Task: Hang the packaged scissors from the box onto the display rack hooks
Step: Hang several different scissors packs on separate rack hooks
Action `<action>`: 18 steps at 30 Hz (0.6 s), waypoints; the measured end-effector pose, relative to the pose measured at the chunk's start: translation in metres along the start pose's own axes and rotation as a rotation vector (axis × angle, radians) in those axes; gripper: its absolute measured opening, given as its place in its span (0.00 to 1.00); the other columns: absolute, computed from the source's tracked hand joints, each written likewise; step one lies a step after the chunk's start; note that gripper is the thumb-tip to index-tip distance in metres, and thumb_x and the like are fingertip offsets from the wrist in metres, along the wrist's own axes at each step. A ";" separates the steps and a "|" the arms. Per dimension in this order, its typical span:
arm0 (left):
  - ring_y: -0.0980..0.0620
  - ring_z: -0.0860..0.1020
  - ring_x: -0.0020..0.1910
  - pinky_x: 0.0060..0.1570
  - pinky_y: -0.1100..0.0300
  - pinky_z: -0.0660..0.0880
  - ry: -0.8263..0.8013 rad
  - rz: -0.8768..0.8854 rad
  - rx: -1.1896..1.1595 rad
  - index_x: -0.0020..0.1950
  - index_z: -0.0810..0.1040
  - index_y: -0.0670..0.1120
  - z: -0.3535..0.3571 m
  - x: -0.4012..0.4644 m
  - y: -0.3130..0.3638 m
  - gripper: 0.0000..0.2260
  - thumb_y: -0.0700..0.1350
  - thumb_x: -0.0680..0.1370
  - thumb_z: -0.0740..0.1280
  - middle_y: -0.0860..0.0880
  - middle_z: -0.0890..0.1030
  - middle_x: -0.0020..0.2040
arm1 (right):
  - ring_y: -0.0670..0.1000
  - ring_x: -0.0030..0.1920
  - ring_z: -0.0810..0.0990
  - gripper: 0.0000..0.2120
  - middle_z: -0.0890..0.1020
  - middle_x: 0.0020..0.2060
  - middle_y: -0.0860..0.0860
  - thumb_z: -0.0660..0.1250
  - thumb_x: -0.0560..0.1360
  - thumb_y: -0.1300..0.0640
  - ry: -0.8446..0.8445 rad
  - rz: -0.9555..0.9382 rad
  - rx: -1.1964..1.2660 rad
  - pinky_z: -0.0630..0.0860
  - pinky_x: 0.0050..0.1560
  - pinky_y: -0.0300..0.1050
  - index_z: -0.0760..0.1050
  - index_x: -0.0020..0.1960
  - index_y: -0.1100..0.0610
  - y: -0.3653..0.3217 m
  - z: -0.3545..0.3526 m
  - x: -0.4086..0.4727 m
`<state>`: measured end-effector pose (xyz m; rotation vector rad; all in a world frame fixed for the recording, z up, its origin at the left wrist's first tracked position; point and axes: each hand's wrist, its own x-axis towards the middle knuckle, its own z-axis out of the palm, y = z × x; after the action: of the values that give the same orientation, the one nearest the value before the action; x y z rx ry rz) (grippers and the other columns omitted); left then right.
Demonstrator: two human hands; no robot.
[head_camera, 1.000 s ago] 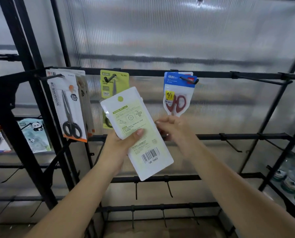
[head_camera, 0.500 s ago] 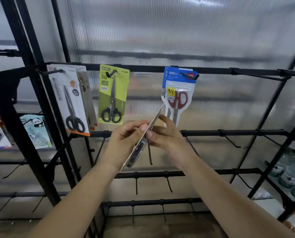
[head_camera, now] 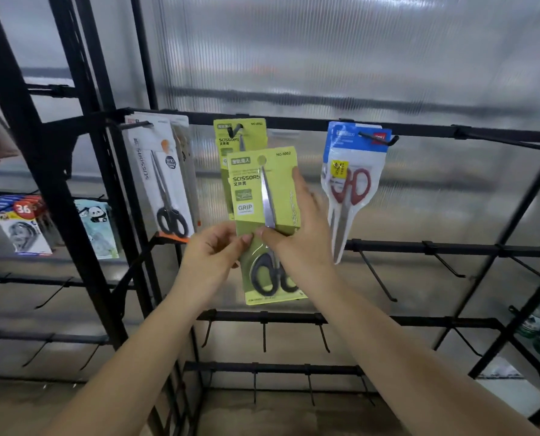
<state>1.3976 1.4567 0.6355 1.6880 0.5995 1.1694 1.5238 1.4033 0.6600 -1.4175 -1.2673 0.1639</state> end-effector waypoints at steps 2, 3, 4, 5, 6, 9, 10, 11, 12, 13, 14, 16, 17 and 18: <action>0.55 0.78 0.35 0.35 0.66 0.75 0.014 0.039 0.044 0.48 0.80 0.49 -0.010 0.002 0.002 0.09 0.36 0.77 0.65 0.44 0.82 0.38 | 0.35 0.51 0.63 0.45 0.63 0.53 0.46 0.73 0.69 0.62 -0.013 -0.049 -0.038 0.62 0.50 0.22 0.51 0.76 0.47 -0.007 0.006 0.002; 0.51 0.79 0.38 0.38 0.62 0.77 0.016 0.060 0.083 0.48 0.80 0.51 -0.016 0.002 0.003 0.07 0.38 0.77 0.66 0.40 0.82 0.40 | 0.34 0.49 0.63 0.44 0.63 0.53 0.46 0.72 0.70 0.63 -0.019 -0.072 -0.056 0.62 0.50 0.21 0.50 0.76 0.47 -0.011 0.008 0.004; 0.46 0.80 0.39 0.41 0.56 0.78 0.020 0.083 0.140 0.48 0.80 0.53 -0.022 0.003 0.003 0.06 0.42 0.77 0.68 0.39 0.82 0.42 | 0.34 0.49 0.63 0.44 0.63 0.53 0.46 0.72 0.70 0.63 -0.022 -0.094 -0.073 0.62 0.50 0.19 0.49 0.76 0.48 -0.013 0.011 0.005; 0.43 0.80 0.41 0.43 0.49 0.78 0.026 0.107 0.207 0.48 0.80 0.56 -0.027 0.004 0.004 0.05 0.46 0.76 0.68 0.41 0.83 0.42 | 0.35 0.49 0.63 0.45 0.63 0.53 0.46 0.72 0.70 0.63 -0.020 -0.116 -0.086 0.62 0.49 0.18 0.49 0.76 0.48 -0.015 0.014 0.007; 0.42 0.80 0.41 0.44 0.46 0.78 0.032 0.127 0.269 0.49 0.79 0.58 -0.033 0.004 0.005 0.05 0.49 0.75 0.68 0.43 0.83 0.41 | 0.35 0.49 0.63 0.45 0.63 0.53 0.47 0.72 0.70 0.62 -0.015 -0.134 -0.092 0.62 0.49 0.17 0.49 0.77 0.49 -0.017 0.017 0.009; 0.45 0.79 0.39 0.42 0.48 0.77 0.031 0.183 0.417 0.49 0.78 0.59 -0.042 0.006 0.010 0.07 0.46 0.77 0.68 0.46 0.82 0.39 | 0.36 0.51 0.64 0.45 0.63 0.53 0.47 0.73 0.70 0.61 0.000 -0.161 -0.100 0.61 0.49 0.16 0.50 0.77 0.51 -0.021 0.021 0.010; 0.47 0.78 0.37 0.39 0.50 0.76 0.031 0.200 0.452 0.48 0.79 0.58 -0.043 0.007 0.012 0.06 0.45 0.77 0.67 0.46 0.82 0.38 | 0.35 0.50 0.64 0.45 0.63 0.53 0.47 0.73 0.70 0.62 0.003 -0.169 -0.104 0.60 0.49 0.15 0.50 0.77 0.51 -0.022 0.022 0.010; 0.49 0.78 0.36 0.37 0.53 0.75 0.031 0.218 0.488 0.49 0.80 0.56 -0.044 0.007 0.012 0.05 0.45 0.77 0.67 0.47 0.81 0.36 | 0.34 0.49 0.63 0.45 0.63 0.53 0.47 0.73 0.69 0.62 0.008 -0.182 -0.107 0.60 0.48 0.15 0.50 0.77 0.52 -0.022 0.022 0.008; 0.52 0.77 0.35 0.35 0.58 0.74 0.031 0.238 0.521 0.49 0.80 0.54 -0.045 0.006 0.013 0.04 0.45 0.77 0.67 0.49 0.81 0.35 | 0.34 0.49 0.63 0.45 0.63 0.53 0.47 0.73 0.69 0.63 0.016 -0.194 -0.108 0.61 0.48 0.15 0.50 0.77 0.52 -0.023 0.023 0.007; 0.55 0.76 0.35 0.33 0.63 0.72 0.028 0.255 0.547 0.50 0.80 0.53 -0.047 0.006 0.013 0.04 0.45 0.77 0.67 0.51 0.80 0.34 | 0.34 0.49 0.63 0.45 0.63 0.53 0.48 0.73 0.69 0.63 0.023 -0.205 -0.107 0.61 0.48 0.16 0.50 0.76 0.53 -0.023 0.023 0.006; 0.58 0.76 0.34 0.32 0.68 0.70 0.026 0.264 0.565 0.50 0.80 0.52 -0.048 0.005 0.014 0.04 0.45 0.77 0.67 0.53 0.79 0.34 | 0.35 0.49 0.64 0.45 0.63 0.53 0.48 0.73 0.69 0.63 0.029 -0.210 -0.105 0.61 0.48 0.16 0.51 0.76 0.53 -0.023 0.023 0.006; 0.58 0.75 0.35 0.32 0.70 0.68 0.029 0.265 0.578 0.50 0.80 0.51 -0.049 0.005 0.015 0.04 0.45 0.77 0.67 0.54 0.79 0.33 | 0.38 0.52 0.65 0.45 0.63 0.53 0.48 0.74 0.68 0.63 0.029 -0.191 -0.097 0.61 0.49 0.16 0.51 0.76 0.53 -0.025 0.023 0.007; 0.57 0.76 0.35 0.32 0.70 0.69 0.032 0.259 0.567 0.50 0.80 0.52 -0.050 0.006 0.016 0.04 0.45 0.77 0.67 0.54 0.79 0.33 | 0.39 0.53 0.66 0.45 0.63 0.53 0.47 0.74 0.69 0.62 0.023 -0.171 -0.094 0.60 0.49 0.16 0.51 0.77 0.53 -0.026 0.024 0.008; 0.56 0.76 0.35 0.32 0.68 0.70 0.036 0.252 0.540 0.50 0.80 0.54 -0.050 0.008 0.016 0.04 0.46 0.77 0.67 0.53 0.80 0.34 | 0.40 0.54 0.65 0.45 0.63 0.53 0.47 0.73 0.69 0.62 0.014 -0.146 -0.090 0.59 0.49 0.16 0.50 0.77 0.53 -0.028 0.024 0.010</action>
<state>1.3536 1.4775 0.6575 2.2544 0.7927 1.2911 1.4945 1.4182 0.6795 -1.3935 -1.3754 -0.0020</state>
